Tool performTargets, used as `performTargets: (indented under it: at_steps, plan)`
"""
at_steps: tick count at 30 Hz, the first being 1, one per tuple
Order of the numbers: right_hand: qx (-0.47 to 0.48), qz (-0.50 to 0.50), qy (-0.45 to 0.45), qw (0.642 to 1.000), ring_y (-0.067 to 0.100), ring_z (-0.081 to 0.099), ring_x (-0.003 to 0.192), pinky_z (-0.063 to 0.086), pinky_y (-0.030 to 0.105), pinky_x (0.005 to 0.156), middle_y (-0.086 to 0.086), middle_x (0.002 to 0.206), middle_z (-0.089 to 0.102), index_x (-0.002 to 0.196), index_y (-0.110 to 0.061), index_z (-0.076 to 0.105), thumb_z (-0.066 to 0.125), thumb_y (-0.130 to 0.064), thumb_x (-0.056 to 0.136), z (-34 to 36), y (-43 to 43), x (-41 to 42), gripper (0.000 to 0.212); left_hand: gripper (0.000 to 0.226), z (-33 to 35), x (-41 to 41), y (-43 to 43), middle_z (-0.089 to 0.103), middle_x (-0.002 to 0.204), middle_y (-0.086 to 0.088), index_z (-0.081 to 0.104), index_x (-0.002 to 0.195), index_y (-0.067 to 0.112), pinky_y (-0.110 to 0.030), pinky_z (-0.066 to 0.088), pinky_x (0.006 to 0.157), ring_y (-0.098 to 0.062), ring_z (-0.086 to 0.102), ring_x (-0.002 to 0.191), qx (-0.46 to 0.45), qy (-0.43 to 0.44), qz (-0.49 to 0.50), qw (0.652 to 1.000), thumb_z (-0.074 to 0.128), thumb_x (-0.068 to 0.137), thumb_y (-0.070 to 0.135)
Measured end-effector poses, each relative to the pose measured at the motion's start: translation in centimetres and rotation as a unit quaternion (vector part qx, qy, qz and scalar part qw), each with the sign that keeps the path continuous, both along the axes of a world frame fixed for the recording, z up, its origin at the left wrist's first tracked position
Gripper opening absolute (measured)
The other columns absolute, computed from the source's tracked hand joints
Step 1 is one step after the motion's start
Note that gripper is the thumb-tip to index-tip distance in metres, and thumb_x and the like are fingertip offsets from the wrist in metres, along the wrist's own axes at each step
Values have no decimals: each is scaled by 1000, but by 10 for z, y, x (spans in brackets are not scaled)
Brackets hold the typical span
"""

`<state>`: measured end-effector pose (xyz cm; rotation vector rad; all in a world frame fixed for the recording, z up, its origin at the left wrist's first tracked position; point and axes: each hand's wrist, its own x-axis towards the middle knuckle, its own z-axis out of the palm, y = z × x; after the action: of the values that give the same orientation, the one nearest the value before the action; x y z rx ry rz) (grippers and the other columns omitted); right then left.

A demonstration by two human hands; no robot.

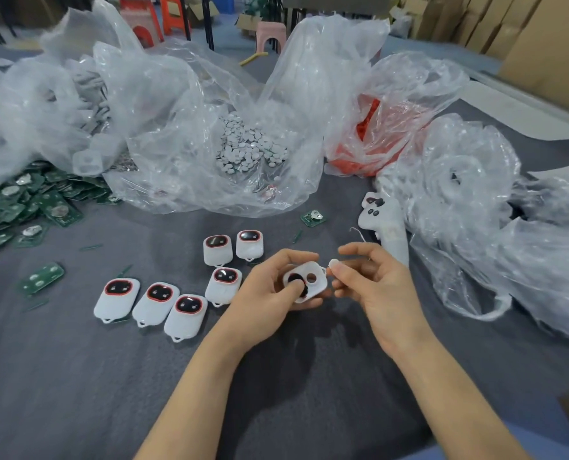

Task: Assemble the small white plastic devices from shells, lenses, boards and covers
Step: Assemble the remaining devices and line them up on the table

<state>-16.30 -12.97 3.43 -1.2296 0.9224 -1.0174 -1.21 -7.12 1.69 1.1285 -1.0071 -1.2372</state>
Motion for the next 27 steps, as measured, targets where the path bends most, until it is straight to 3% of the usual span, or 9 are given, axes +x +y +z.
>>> performTargets:
  at_steps: [5, 8, 11, 17, 21, 25, 27]
  plan:
    - [-63, -6, 89, 994, 6, 61, 63, 48, 18, 54, -3, 78, 71, 78, -15, 69, 72, -5, 81, -1, 1, 1, 11, 44, -2, -1, 0, 65, 106, -11, 53, 120, 22, -25, 56, 76, -22, 71, 95, -8, -21, 20, 1000, 40, 94, -12]
    - [-51, -21, 105, 993, 4, 63, 73, 48, 16, 57, -6, 91, 70, 72, -21, 71, 74, -6, 79, -2, 0, 1, 16, 35, -5, -2, -1, 65, 117, -2, 52, 111, 18, -26, 56, 77, -14, 66, 105, -18, -25, 18, 999, 40, 95, -11]
    - [-5, 3, 85, 996, 2, 65, 73, 50, 14, 61, -7, 88, 73, 71, -16, 71, 73, -3, 79, -3, 2, 6, 16, 31, -8, -2, -2, 54, 134, 8, 51, 105, 18, -30, 56, 83, -5, 56, 120, -24, -56, 24, 998, 41, 95, -9]
    - [24, 7, 84, 996, 14, 69, 77, 56, 25, 68, 4, 90, 74, 77, -3, 69, 72, 0, 79, -4, 2, 11, 5, 36, -8, -3, -1, 46, 140, 7, 55, 108, 24, -30, 55, 88, -1, 46, 128, -25, -107, 27, 994, 42, 96, -7]
    - [3, 24, 95, 995, 8, 66, 67, 54, 19, 66, 2, 71, 71, 73, -6, 65, 72, 5, 77, -4, 4, 14, 13, 35, -4, -4, 0, 50, 136, 6, 54, 109, 20, -24, 54, 85, -2, 51, 123, -29, -105, 33, 994, 41, 95, -9]
    - [13, 28, 71, 997, 15, 67, 70, 55, 26, 66, 4, 72, 69, 80, -15, 55, 71, 5, 79, -5, 1, 12, 25, 34, -1, -6, 0, 53, 131, 5, 54, 109, 16, -27, 56, 83, -7, 59, 114, -18, -78, 35, 996, 39, 95, -11]
    - [14, 46, 80, 996, 13, 65, 66, 52, 21, 61, 5, 72, 71, 86, -15, 54, 70, 4, 80, -3, -2, 9, 25, 34, -2, -5, 0, 55, 128, 5, 54, 110, 16, -27, 56, 82, -6, 60, 110, -17, -82, 31, 996, 40, 95, -11]
